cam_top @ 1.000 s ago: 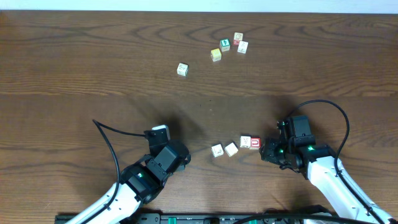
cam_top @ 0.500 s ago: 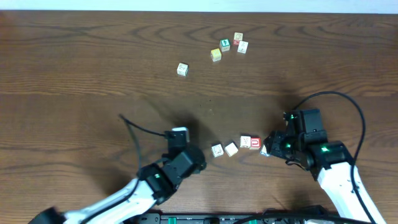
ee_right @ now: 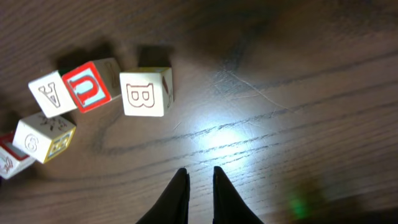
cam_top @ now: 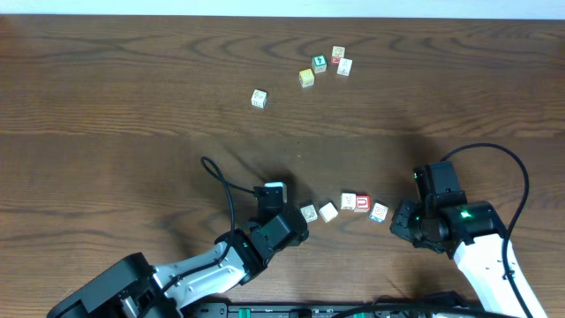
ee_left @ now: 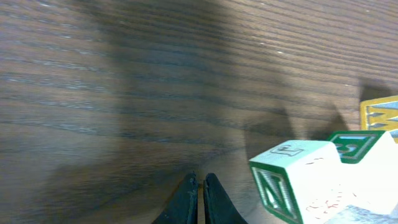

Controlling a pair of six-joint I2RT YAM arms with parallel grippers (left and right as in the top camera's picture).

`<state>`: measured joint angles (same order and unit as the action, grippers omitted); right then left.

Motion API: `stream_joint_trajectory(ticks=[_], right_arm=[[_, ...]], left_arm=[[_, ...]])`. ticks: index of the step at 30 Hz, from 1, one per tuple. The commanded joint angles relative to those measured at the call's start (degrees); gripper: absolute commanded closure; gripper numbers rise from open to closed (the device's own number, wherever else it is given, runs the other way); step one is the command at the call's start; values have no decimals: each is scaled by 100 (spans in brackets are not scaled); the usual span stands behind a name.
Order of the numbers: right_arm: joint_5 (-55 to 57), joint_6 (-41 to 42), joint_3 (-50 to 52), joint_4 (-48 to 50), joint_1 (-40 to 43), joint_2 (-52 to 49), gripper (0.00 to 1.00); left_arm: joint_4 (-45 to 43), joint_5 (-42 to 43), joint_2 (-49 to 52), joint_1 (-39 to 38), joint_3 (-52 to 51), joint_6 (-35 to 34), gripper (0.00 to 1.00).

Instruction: Lift 5 blocks

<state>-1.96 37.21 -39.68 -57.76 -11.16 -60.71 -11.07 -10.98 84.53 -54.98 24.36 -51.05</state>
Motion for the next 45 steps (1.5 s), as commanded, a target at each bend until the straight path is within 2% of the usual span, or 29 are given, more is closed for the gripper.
stream_joint_trajectory(ticks=[1, 4, 9, 25, 45], right_arm=[[170, 376, 52, 48, 9, -118, 91], [170, 433, 264, 378, 9, -310, 96], [125, 433, 476, 981, 9, -662, 95], [-11, 256, 693, 1886, 7, -1827, 98], [-671, -883, 691, 2896, -13, -1838, 85]], left_arm=[[-59, 111, 118, -7, -13, -28, 93], [-83, 111, 120, -7, -13, -24, 93], [-70, 111, 120, -7, -13, -9, 93], [-195, 0, 120, -7, -13, -4, 93], [-166, 4, 120, -9, -13, -4, 93]])
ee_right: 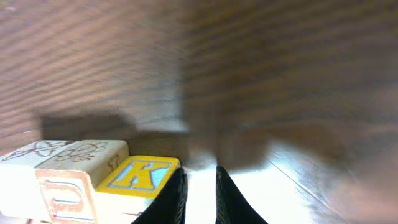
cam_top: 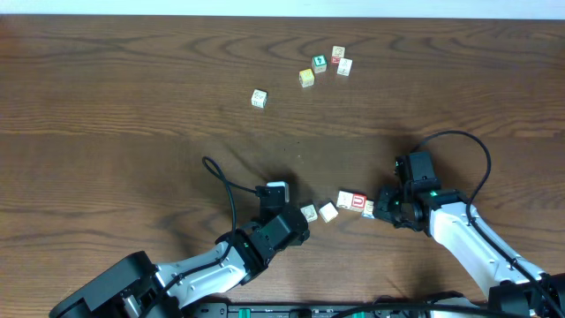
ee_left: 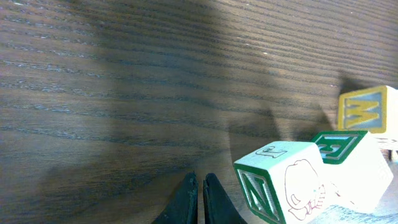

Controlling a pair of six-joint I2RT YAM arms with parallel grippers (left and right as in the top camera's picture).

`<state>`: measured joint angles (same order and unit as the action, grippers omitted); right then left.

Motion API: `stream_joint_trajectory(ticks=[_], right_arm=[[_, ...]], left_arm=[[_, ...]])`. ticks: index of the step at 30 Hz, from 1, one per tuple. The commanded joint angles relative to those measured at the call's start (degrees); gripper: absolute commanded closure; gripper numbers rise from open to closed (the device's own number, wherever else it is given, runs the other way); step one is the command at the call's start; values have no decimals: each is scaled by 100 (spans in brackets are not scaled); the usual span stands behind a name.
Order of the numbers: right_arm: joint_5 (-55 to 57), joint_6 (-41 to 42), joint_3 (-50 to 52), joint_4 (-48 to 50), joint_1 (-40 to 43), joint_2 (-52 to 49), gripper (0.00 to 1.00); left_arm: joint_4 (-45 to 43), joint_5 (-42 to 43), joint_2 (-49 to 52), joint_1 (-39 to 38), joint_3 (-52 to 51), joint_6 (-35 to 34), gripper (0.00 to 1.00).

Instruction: Lift 5 blocks

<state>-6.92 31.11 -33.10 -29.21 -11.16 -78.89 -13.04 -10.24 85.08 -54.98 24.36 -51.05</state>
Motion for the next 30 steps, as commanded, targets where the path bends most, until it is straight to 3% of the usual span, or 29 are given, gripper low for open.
stream_joint_trajectory(ticks=[1, 9, 15, 27, 30], right_arm=[[-175, -284, 33, 66, -13, -20, 85], [-177, -422, 33, 262, -15, -20, 84], [339, 48, 33, -138, -13, -20, 99], [-507, 199, 33, -1067, -26, -20, 99], [-671, 96, 33, -1106, -144, -20, 99]], left_arm=[[50, -70, 66, -9, -13, -4, 93], [179, -68, 66, -9, -13, 37, 93], [343, -70, 63, -9, -13, 28, 93], [894, -35, -260, -7, -13, -31, 93], [1178, -356, -461, -7, -13, -105, 93]])
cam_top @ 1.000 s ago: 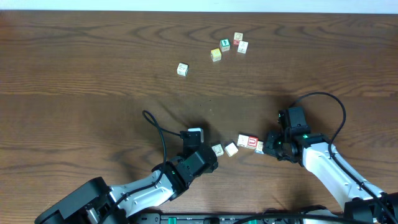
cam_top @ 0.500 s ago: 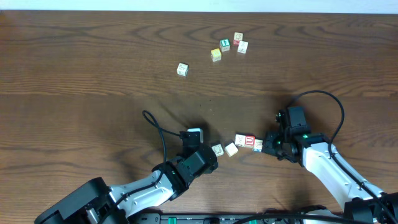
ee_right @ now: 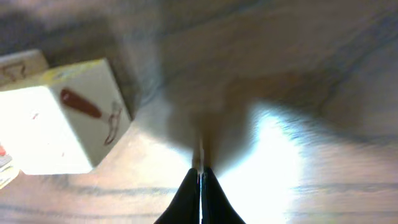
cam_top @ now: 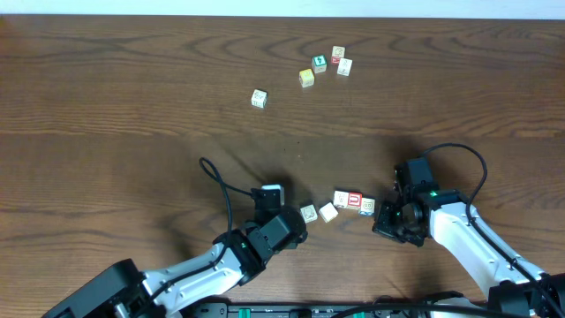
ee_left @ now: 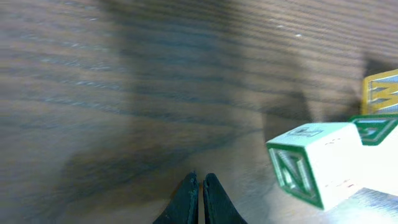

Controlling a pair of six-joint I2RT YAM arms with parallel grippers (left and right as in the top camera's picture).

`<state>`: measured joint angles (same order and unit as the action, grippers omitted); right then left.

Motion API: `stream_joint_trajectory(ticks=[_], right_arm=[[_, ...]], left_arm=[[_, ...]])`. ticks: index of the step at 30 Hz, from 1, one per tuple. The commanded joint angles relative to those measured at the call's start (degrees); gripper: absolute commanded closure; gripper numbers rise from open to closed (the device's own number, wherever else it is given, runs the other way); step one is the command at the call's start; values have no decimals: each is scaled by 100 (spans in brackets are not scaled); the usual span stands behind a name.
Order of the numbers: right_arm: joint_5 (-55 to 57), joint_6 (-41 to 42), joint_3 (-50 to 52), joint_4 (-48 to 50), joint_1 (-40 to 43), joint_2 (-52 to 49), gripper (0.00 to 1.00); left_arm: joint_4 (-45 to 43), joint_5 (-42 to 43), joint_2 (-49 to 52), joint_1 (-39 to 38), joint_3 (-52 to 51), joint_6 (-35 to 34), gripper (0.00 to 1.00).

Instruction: Lift 5 blocks

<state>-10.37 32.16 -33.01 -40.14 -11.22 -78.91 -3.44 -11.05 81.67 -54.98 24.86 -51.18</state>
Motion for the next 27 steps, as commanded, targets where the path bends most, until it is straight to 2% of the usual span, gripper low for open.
stream_joint_trajectory(ticks=[1, 8, 12, 18, 27], right_arm=[[-328, -9, 24, -7, -197, -17, 99], [-323, -7, 24, 133, -754, -17, 99], [-319, -11, 24, 472, -1147, -17, 98], [-317, -131, 24, 1097, -1449, -44, 92], [-444, -330, 24, 1615, -1478, -520, 91]], left_arm=[[367, -435, -212, -7, -63, -179, 93], [1781, -1405, -1145, -7, -63, -813, 93], [2282, -1541, -1585, -7, -66, -1113, 93], [2415, -1541, -1792, -7, -66, -1145, 93], [2417, -1563, -1792, -7, -66, -1174, 93]])
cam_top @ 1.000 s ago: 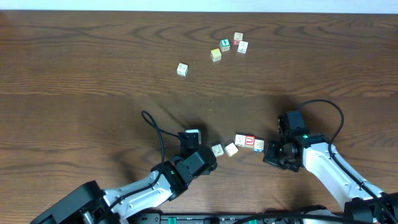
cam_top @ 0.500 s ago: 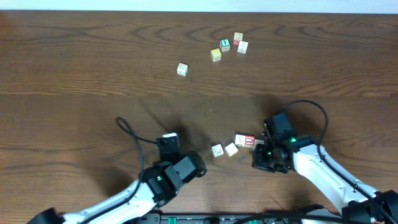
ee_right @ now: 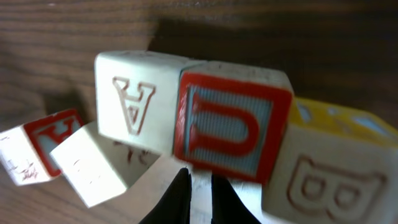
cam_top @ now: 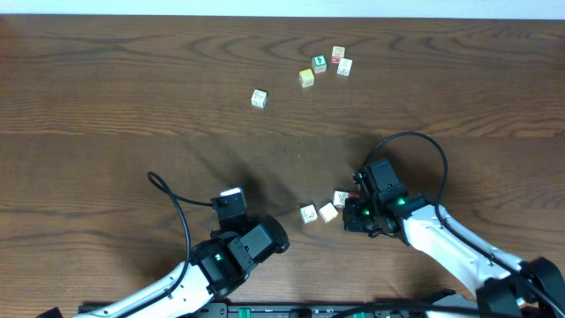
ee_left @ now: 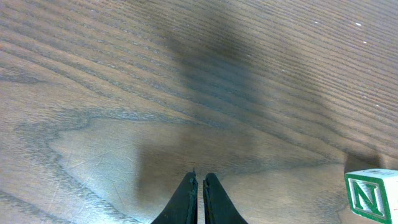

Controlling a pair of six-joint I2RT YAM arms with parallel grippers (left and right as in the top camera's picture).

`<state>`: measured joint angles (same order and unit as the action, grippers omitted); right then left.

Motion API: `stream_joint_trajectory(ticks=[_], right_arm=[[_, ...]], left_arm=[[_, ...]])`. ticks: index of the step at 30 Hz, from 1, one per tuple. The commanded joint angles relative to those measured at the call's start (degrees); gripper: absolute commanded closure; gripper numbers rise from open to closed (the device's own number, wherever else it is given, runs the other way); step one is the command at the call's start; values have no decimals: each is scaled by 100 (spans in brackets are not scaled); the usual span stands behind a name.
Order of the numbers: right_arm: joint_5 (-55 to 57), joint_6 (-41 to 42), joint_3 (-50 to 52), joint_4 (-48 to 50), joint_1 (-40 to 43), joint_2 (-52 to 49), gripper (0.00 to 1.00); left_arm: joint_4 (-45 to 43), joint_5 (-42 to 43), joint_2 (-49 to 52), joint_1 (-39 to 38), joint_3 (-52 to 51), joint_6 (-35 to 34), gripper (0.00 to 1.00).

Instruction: Lift 5 blocks

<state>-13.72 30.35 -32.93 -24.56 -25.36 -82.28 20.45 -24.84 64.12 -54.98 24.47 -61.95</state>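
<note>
Near the front of the table lie several letter blocks. In the right wrist view a white A block (ee_right: 134, 99), a red-framed U block (ee_right: 233, 124) and a yellow-topped B block (ee_right: 329, 180) stand side by side and touch. My right gripper (ee_right: 198, 180) sits low right in front of the U block. Its jaws are a small gap apart, with nothing between them. Overhead, the right gripper (cam_top: 355, 215) covers most of that row. My left gripper (ee_left: 198, 180) is shut and empty over bare wood. A green N block (ee_left: 370, 193) lies off to its right.
Two more blocks (cam_top: 308, 214) (cam_top: 328, 211) lie just left of the row. Several loose blocks lie at the far side, one alone (cam_top: 257, 98) and a cluster (cam_top: 319, 64). The right arm's cable (cam_top: 415, 141) loops over the table behind it.
My left arm has drawn back to the left, away from the N block. The right gripper has moved left onto the block row, and its jaws went from shut to slightly apart.
At first the right gripper stood to the right of the row, jaws slightly apart, and the left gripper was shut beside the N block. Then the right gripper was at the row's right end block, later shut there with the row shifted left. Now it faces the U block.
</note>
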Motion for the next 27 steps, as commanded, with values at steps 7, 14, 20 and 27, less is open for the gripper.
stream_joint_trajectory(ticks=[7, 14, 20, 27], right_arm=[[-433, -195, 15, 437, -129, -750, 94], [-269, -166, 15, 579, -470, -876, 96], [74, 63, 13, 363, -468, -876, 99], [299, 442, 13, -201, -470, -868, 99]], left_arm=[[28, -184, -37, -7, -26, -96, 93], [31, -184, -37, -7, -26, -94, 93], [33, -179, -37, -7, -26, -94, 93], [52, -131, -37, -9, -26, -94, 93]])
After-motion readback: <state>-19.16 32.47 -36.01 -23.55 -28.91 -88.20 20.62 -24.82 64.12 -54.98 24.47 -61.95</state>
